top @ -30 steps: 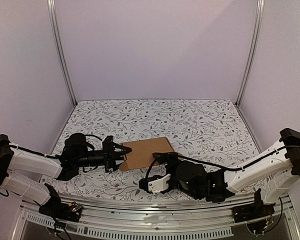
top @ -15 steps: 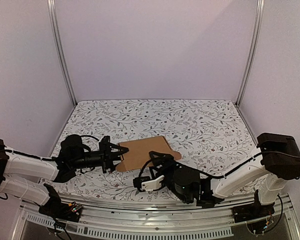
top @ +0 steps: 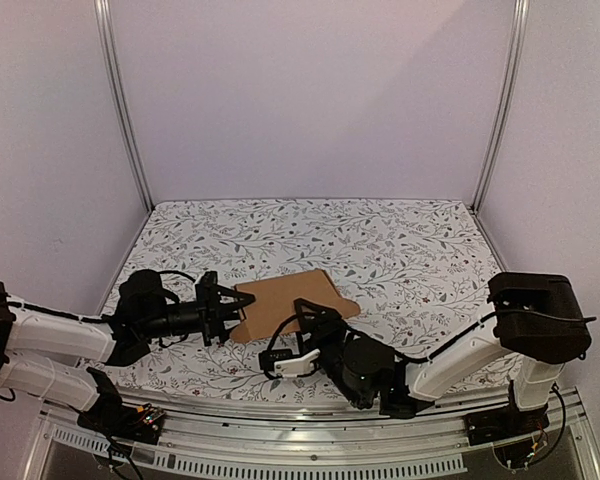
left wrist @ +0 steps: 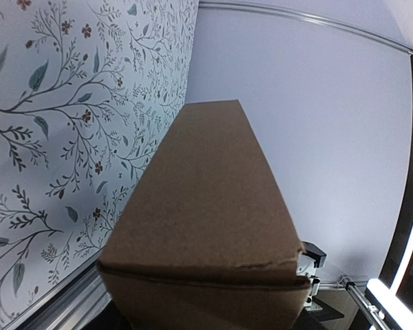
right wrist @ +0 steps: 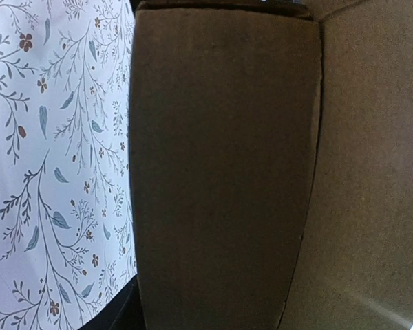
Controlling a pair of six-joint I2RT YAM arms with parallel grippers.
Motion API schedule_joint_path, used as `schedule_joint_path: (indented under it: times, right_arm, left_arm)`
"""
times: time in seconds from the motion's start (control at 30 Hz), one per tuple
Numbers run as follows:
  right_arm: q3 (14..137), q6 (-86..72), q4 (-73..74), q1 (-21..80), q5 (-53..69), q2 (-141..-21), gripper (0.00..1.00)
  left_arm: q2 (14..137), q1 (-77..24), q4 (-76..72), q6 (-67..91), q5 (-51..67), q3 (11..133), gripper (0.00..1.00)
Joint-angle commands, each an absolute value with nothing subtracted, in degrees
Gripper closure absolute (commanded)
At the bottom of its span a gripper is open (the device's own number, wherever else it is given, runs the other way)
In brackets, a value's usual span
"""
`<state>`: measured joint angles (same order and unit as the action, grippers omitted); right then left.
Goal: Fold the paper box
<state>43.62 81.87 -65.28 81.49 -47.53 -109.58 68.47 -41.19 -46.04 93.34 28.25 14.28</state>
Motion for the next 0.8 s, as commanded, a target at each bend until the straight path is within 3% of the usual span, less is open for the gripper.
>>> schedule_joint_path:
  times: [0.0, 0.17, 0.33, 0.43, 0.57, 0.7, 0.77]
  right_arm:
    - [45.00, 83.34, -68.07, 81.73, -48.32, -110.65, 0.45]
    - [45.22, 83.73, -68.20, 81.70, -48.47, -110.65, 0.58]
    - [45.20, 84.19, -68.52, 81.71, -48.69, -110.49, 0.64]
    - [45.13, 84.36, -67.87, 81.68, -48.74, -110.09, 0.66]
    - [44.13, 83.45, -63.31, 81.69, -48.65, -107.89, 0.68]
    - [43.87, 76.36, -46.56, 81.73, -47.91, -101.00, 0.71]
    - [44.58, 71.09, -33.06, 81.61, -47.10, -96.27, 0.71]
  left_arm:
    - [67.15, -40.87, -46.18, 93.26, 30.23, 13.62, 1.00]
    - [66.53, -40.87, -45.68, 93.03, 30.24, 13.31, 1.00]
    - [66.32, -40.87, -45.36, 92.69, 30.23, 13.14, 0.98]
    - [65.86, -40.87, -44.42, 92.25, 30.15, 13.12, 0.85]
    - [64.17, -40.87, -41.06, 90.26, 30.20, 14.11, 0.50]
    - [60.45, -40.88, -31.99, 85.08, 29.12, 16.38, 0.27]
    - [58.31, -40.94, -25.56, 82.01, 27.96, 17.93, 0.22]
